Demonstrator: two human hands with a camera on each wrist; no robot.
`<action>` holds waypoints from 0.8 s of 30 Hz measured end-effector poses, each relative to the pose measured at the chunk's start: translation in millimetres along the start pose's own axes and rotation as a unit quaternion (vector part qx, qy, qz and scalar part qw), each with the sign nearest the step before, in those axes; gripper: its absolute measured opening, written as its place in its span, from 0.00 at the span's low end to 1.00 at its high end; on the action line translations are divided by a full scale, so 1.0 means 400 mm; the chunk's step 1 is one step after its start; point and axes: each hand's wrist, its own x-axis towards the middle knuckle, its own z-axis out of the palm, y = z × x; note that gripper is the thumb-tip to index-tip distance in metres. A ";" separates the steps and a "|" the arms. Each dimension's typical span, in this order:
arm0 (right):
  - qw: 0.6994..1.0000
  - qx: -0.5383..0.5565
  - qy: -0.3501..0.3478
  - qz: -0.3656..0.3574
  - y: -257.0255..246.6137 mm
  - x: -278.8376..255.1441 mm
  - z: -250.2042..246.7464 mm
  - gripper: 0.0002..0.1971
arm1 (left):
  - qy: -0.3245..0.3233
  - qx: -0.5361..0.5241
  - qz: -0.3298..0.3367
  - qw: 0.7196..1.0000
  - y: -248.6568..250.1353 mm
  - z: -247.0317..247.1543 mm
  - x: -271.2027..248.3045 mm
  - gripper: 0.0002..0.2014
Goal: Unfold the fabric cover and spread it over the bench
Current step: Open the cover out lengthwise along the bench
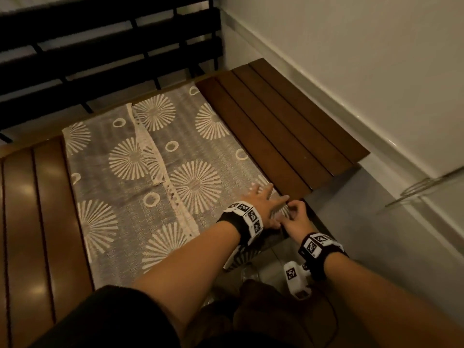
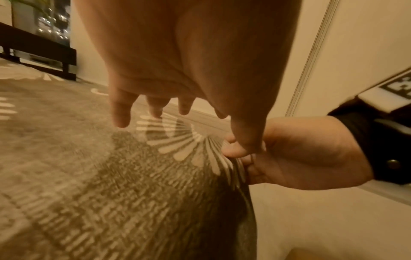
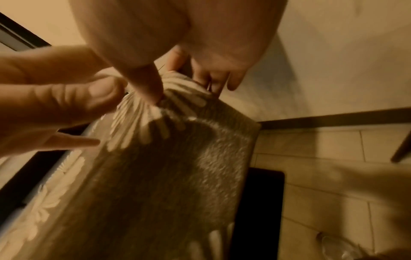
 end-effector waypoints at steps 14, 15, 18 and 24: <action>0.925 -0.367 0.095 0.021 0.022 0.074 -0.169 0.16 | 0.061 -0.112 0.013 0.992 -0.062 0.035 -0.010 0.45; 0.936 -0.326 0.130 -0.019 -0.025 0.076 -0.160 0.16 | 0.088 -0.124 -0.001 0.988 -0.086 0.032 -0.022 0.43; 0.928 -0.313 0.143 -0.142 -0.144 0.092 -0.101 0.15 | 0.143 -0.132 -0.066 0.979 -0.192 0.034 -0.068 0.38; 0.855 -0.419 -0.060 -0.301 -0.298 0.118 0.114 0.14 | 0.179 -0.201 -0.256 0.928 -0.476 0.101 -0.241 0.35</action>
